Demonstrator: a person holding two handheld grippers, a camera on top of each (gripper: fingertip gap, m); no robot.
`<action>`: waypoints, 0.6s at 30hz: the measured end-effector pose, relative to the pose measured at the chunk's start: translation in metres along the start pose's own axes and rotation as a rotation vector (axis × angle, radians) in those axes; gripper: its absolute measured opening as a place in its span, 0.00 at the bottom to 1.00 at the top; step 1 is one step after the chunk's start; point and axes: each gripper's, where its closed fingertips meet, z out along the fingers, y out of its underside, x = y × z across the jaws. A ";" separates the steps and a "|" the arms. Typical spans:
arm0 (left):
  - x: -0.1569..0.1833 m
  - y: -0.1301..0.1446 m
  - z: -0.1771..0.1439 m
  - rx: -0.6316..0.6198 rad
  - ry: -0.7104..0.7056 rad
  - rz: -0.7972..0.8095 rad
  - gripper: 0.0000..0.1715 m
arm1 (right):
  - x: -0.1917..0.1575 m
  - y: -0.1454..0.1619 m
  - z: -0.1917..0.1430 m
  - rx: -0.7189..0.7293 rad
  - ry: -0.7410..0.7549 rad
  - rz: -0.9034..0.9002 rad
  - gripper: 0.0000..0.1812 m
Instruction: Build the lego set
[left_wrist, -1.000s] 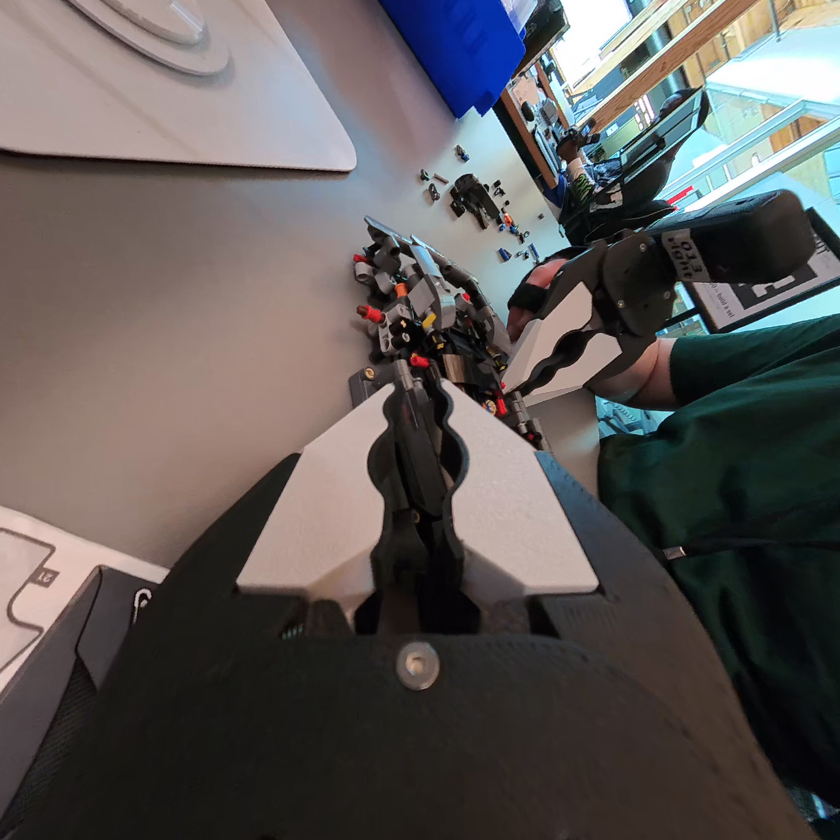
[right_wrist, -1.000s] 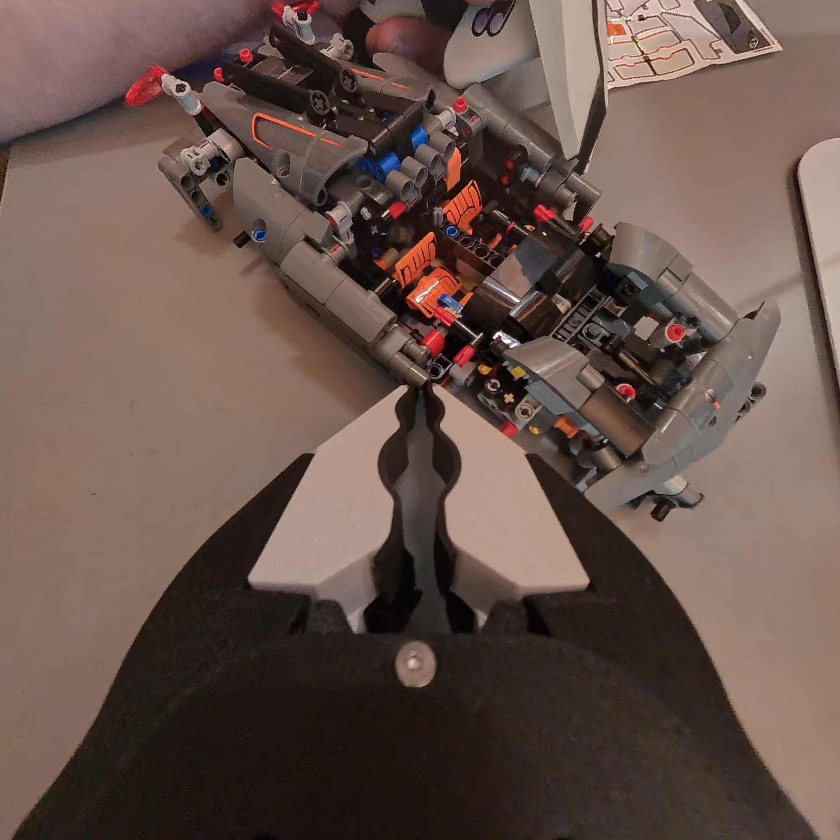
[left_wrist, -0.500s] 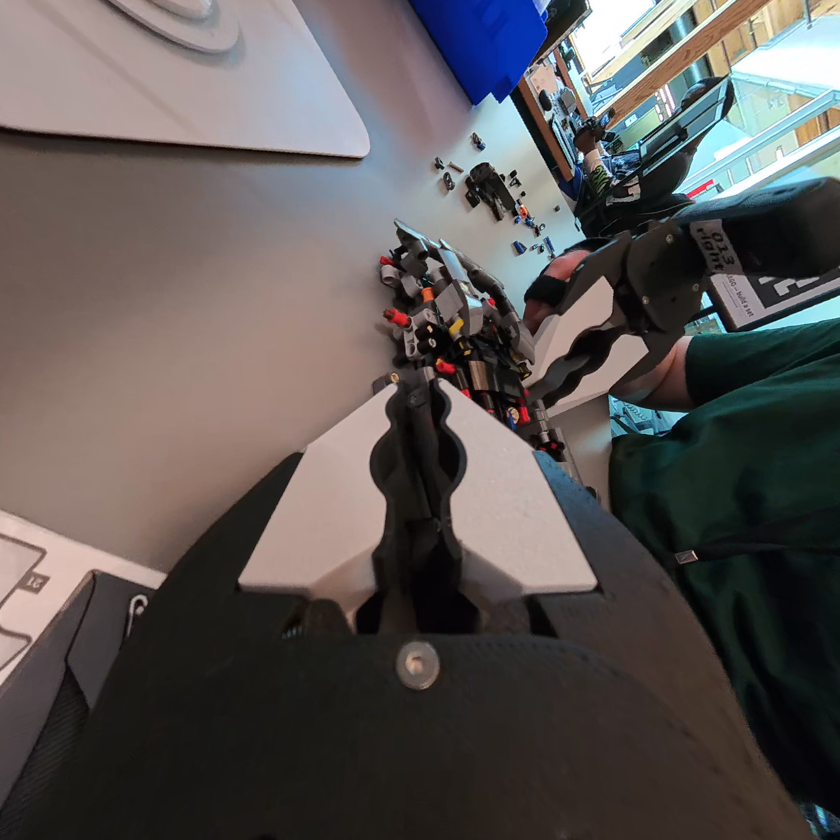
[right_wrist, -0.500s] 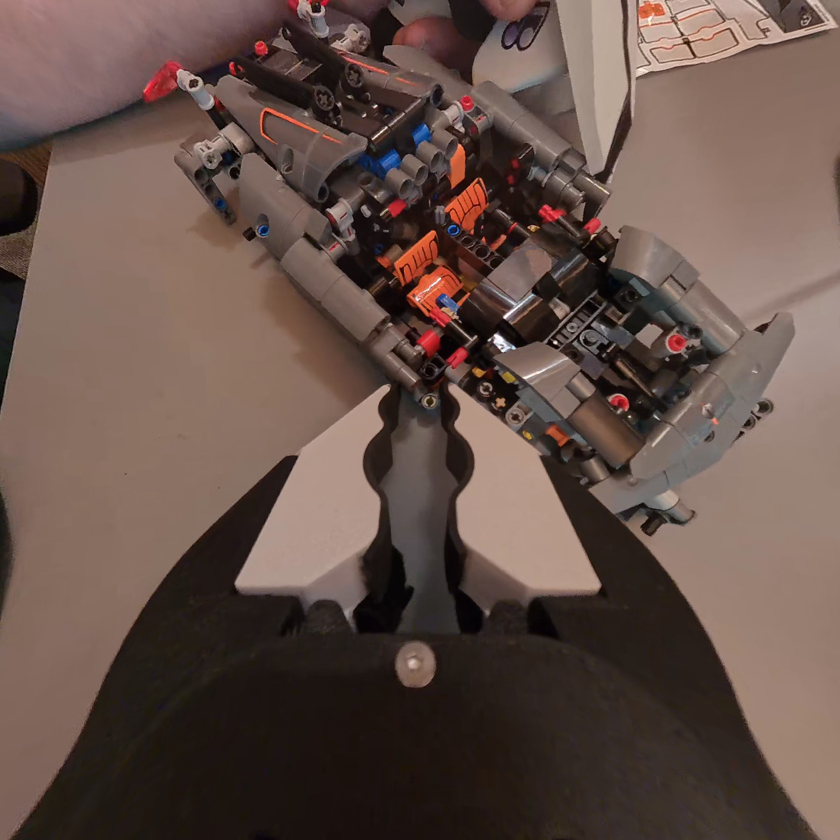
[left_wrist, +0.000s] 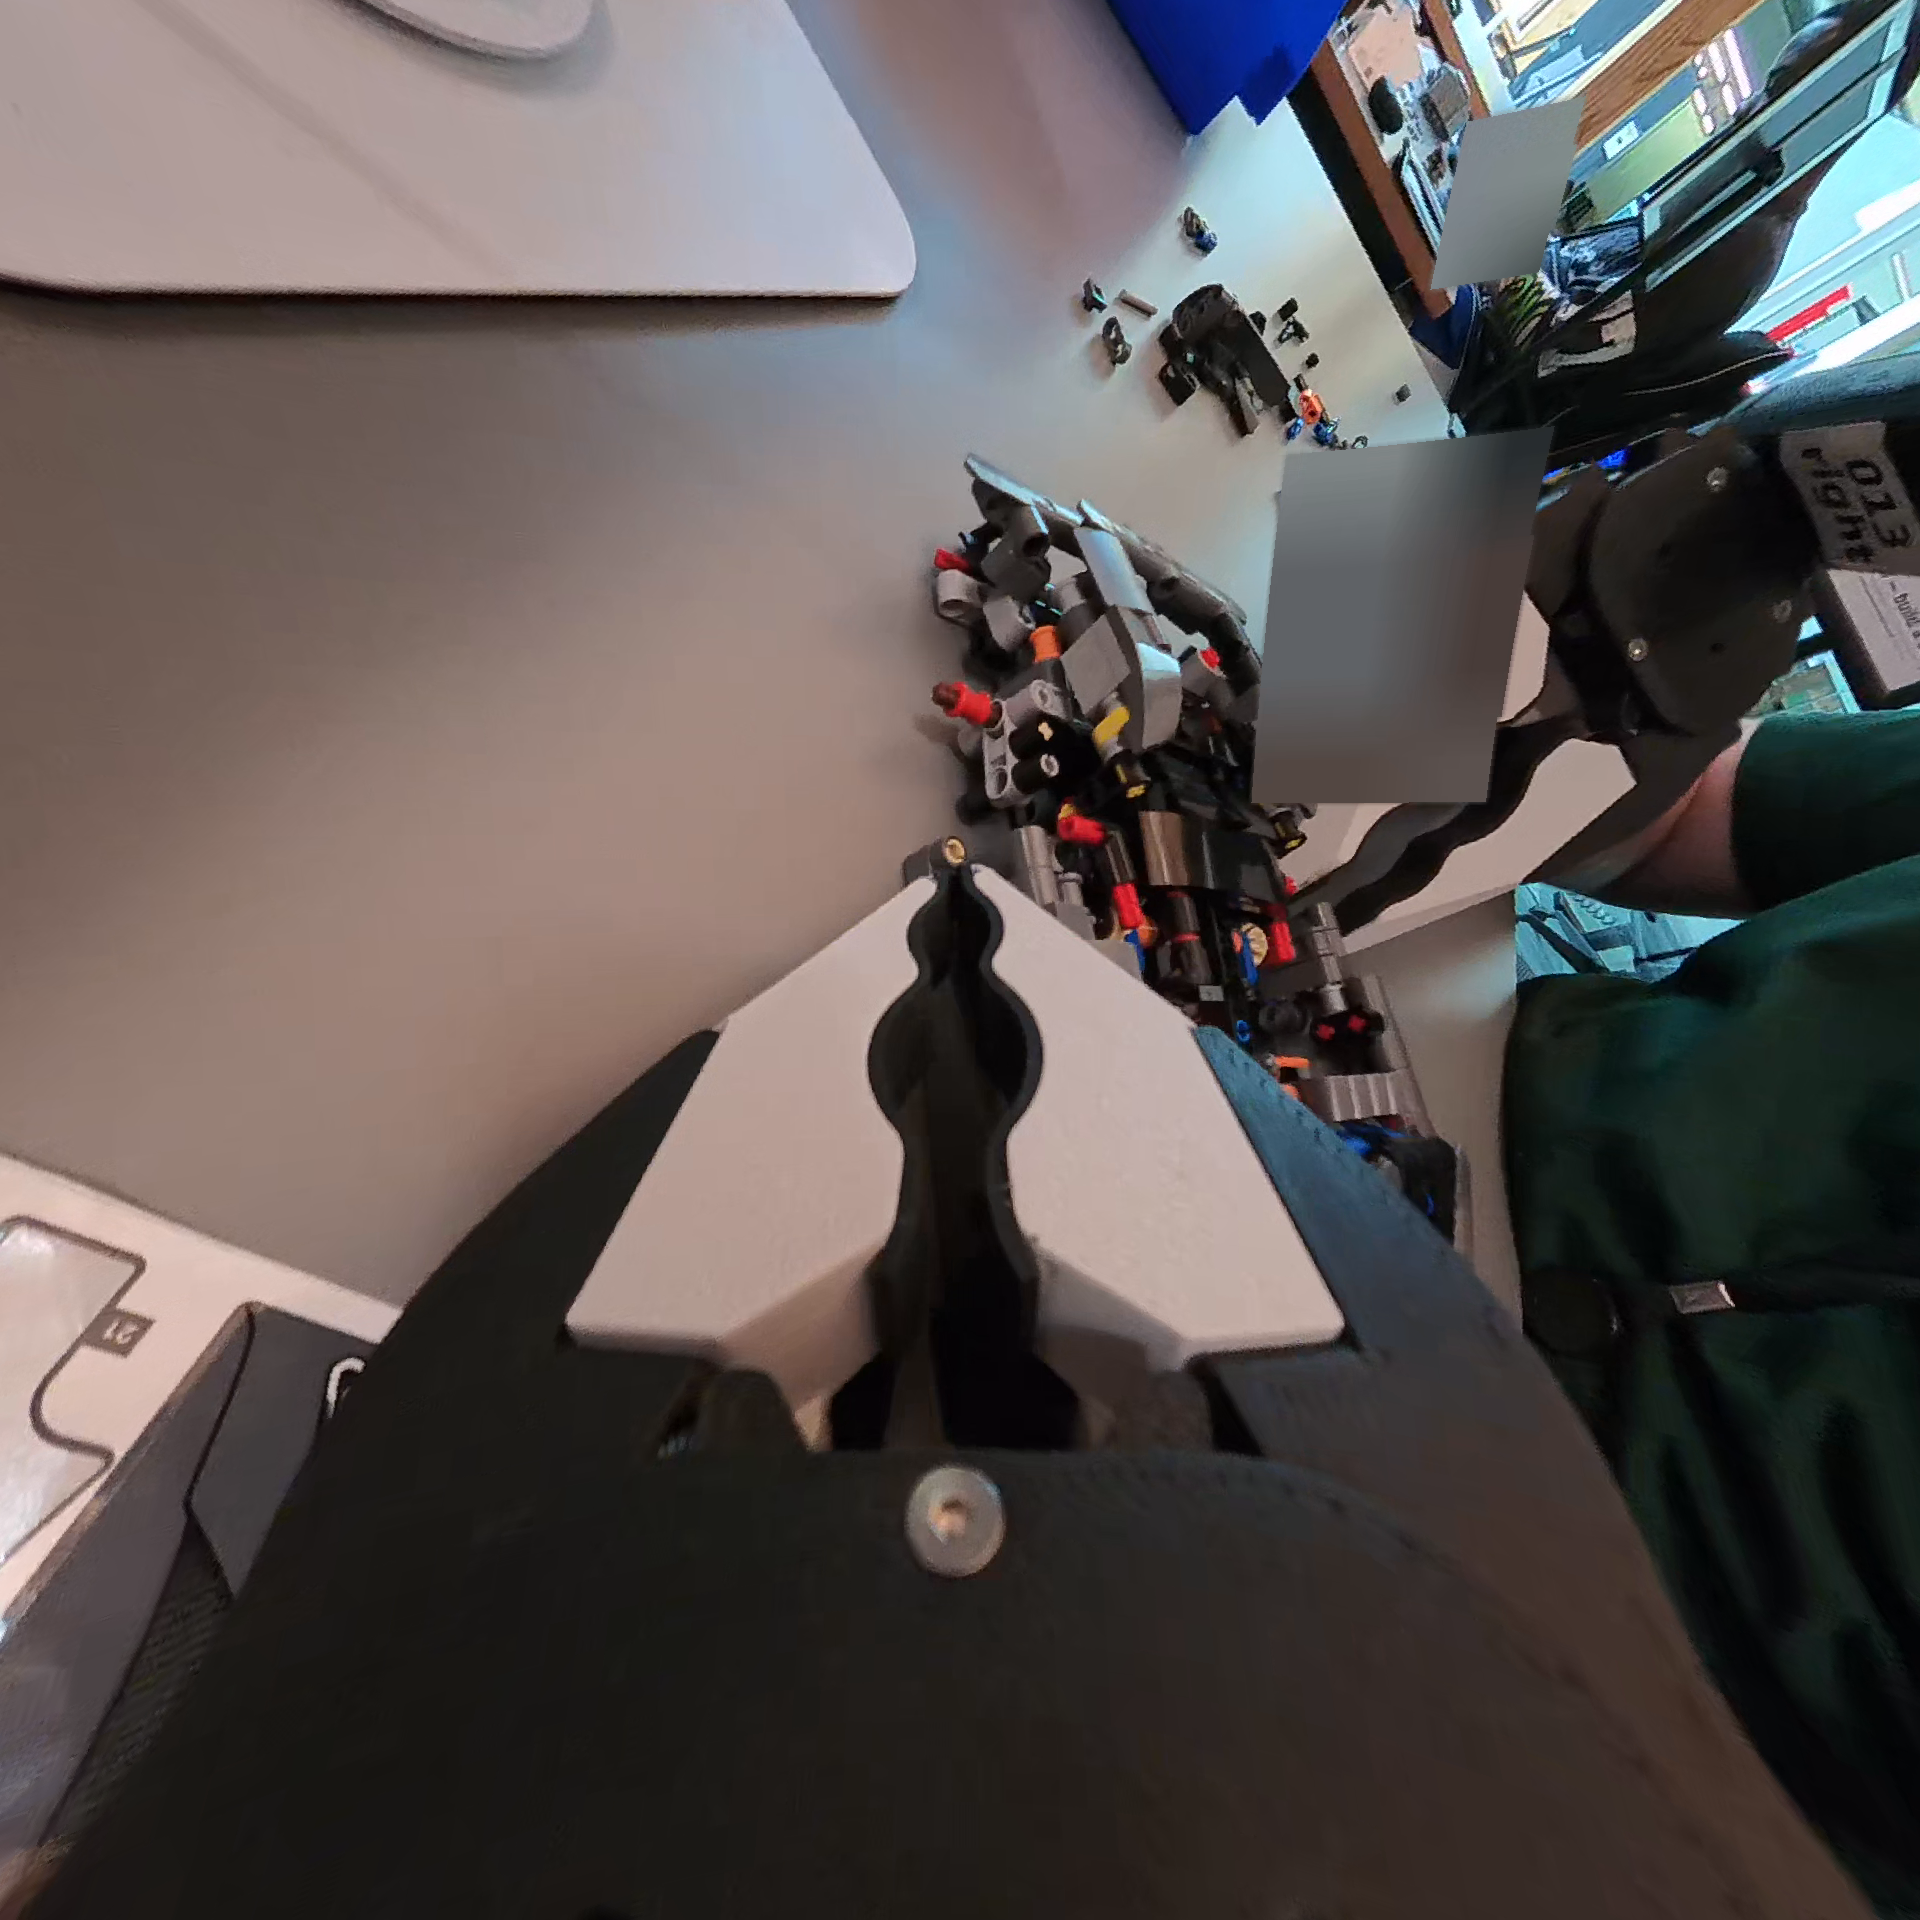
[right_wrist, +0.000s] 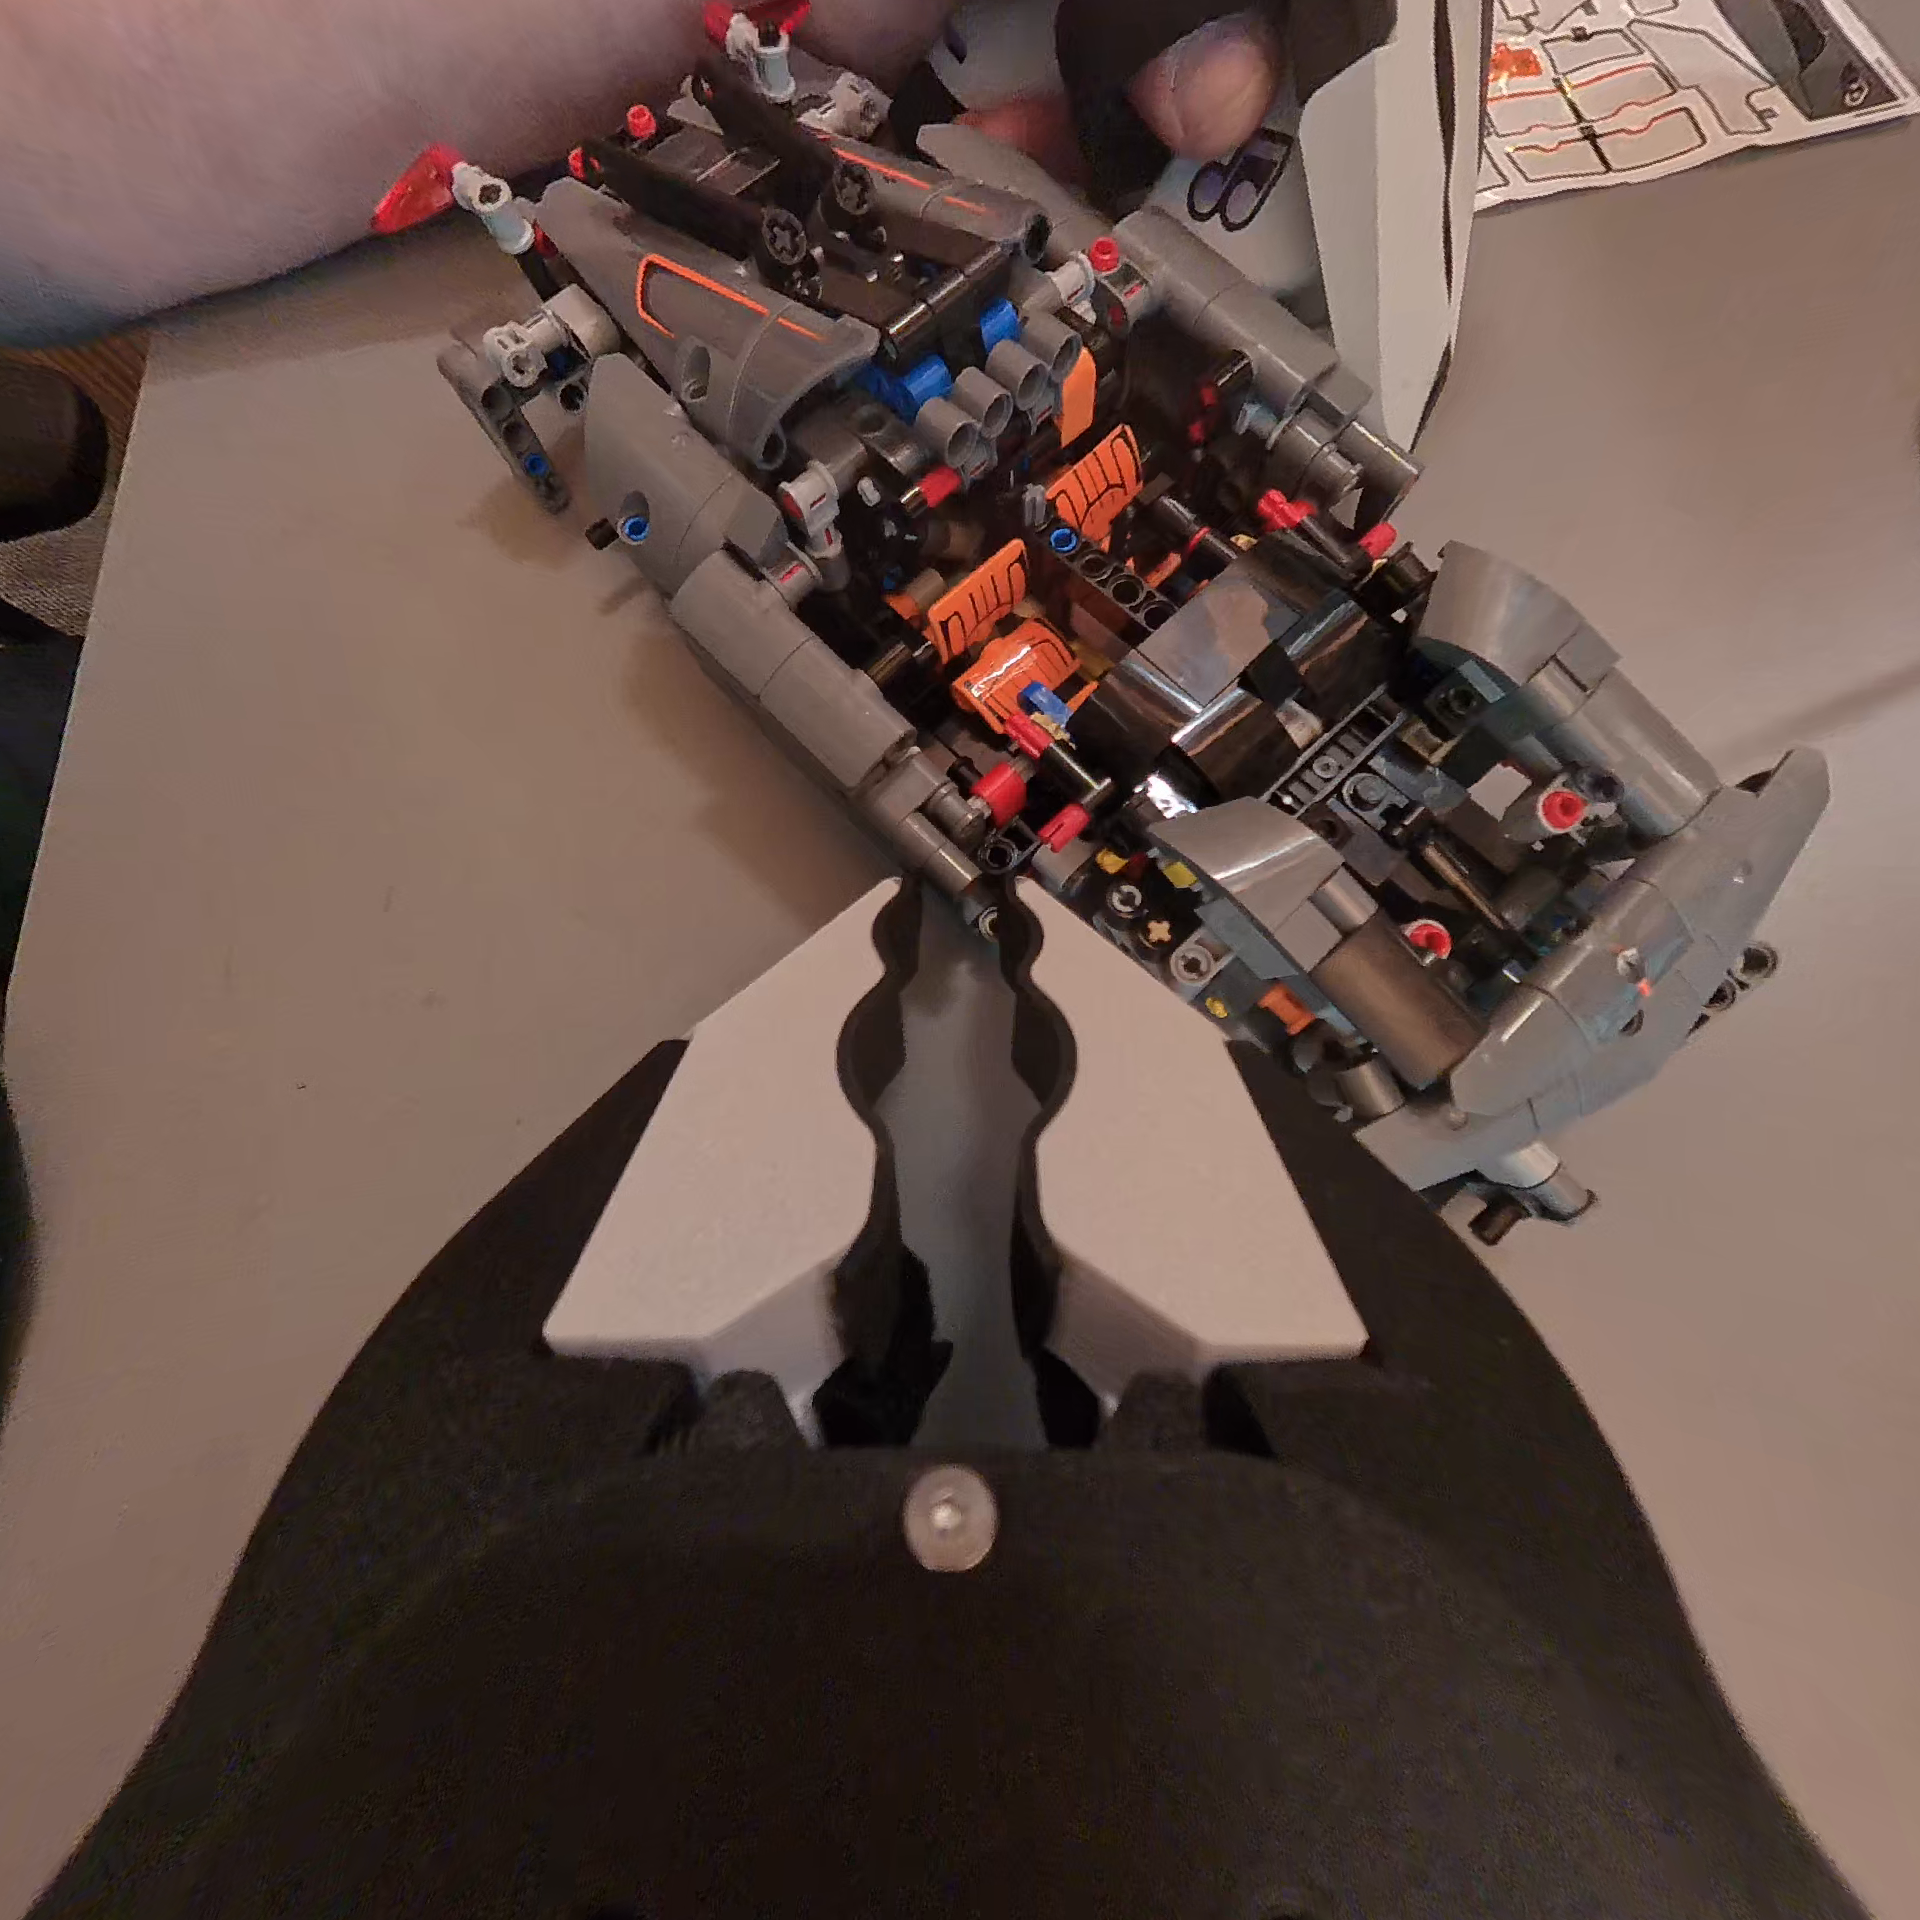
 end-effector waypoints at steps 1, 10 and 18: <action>-0.001 0.000 0.000 0.003 -0.005 0.001 0.00 | 0.000 0.000 0.001 0.001 0.002 -0.002 0.07; -0.004 0.000 0.001 0.003 -0.054 0.017 0.00 | -0.004 -0.001 0.003 -0.002 -0.005 0.026 0.04; -0.006 0.000 0.002 0.008 -0.081 0.025 0.00 | -0.005 0.000 0.003 -0.006 -0.018 0.113 0.03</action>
